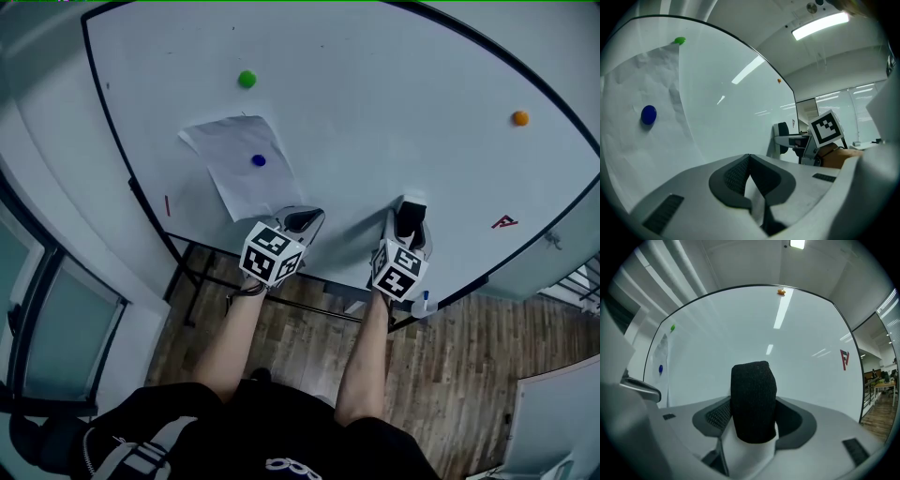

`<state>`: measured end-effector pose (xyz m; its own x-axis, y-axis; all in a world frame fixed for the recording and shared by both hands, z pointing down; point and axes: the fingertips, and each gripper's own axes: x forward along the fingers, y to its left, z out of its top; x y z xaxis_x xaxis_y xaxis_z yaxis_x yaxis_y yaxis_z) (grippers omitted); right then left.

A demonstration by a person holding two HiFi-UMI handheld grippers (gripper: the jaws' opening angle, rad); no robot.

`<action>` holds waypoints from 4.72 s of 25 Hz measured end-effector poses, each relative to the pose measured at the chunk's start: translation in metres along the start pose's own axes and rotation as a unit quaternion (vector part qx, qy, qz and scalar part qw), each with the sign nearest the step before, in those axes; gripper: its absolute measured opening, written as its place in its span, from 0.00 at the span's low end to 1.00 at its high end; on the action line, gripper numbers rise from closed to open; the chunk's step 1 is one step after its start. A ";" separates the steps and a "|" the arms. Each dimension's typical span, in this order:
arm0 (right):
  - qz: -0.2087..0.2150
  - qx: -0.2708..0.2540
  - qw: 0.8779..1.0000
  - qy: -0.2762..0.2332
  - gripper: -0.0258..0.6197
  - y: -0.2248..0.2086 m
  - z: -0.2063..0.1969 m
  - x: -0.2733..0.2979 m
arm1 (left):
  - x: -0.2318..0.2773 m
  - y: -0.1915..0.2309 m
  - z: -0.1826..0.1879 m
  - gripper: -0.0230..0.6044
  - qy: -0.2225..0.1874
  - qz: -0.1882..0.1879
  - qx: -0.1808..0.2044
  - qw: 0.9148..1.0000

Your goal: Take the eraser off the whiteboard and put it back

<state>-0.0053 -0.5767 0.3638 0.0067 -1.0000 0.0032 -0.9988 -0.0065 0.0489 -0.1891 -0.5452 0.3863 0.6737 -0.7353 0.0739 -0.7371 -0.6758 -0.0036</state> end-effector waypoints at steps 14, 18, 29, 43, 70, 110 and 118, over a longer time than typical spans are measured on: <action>0.101 0.009 0.995 0.001 0.48 -0.022 -0.014 -0.043 | 0.004 -0.053 -0.011 0.07 -0.008 0.042 -0.028 0.999; 0.138 0.003 0.990 0.008 0.48 -0.037 -0.025 -0.063 | 0.012 -0.084 -0.020 0.07 0.000 0.044 -0.032 0.999; 0.166 -0.003 0.986 0.028 0.48 -0.107 -0.057 -0.121 | 0.018 -0.164 -0.036 0.07 0.010 0.059 -0.036 0.998; 0.192 -0.008 0.979 0.074 0.22 -0.175 -0.111 -0.207 | 0.004 -0.266 -0.058 0.07 0.026 0.073 -0.039 0.996; 0.234 -0.001 0.968 0.094 0.08 -0.190 -0.130 -0.282 | -0.035 -0.341 -0.064 0.07 0.034 0.076 -0.024 0.996; 0.246 -0.008 0.966 0.079 0.08 -0.178 -0.126 -0.323 | -0.066 -0.367 -0.072 0.07 0.034 0.079 -0.020 0.996; 0.243 -0.013 0.967 0.079 0.08 -0.181 -0.128 -0.325 | -0.062 -0.371 -0.074 0.07 0.036 0.076 -0.021 0.996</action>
<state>0.1795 -0.2502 0.4814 -0.4531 -0.8720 0.1850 -0.8845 0.4657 0.0285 0.0385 -0.2451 0.4564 0.5505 -0.8218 0.1469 -0.8324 -0.5537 0.0214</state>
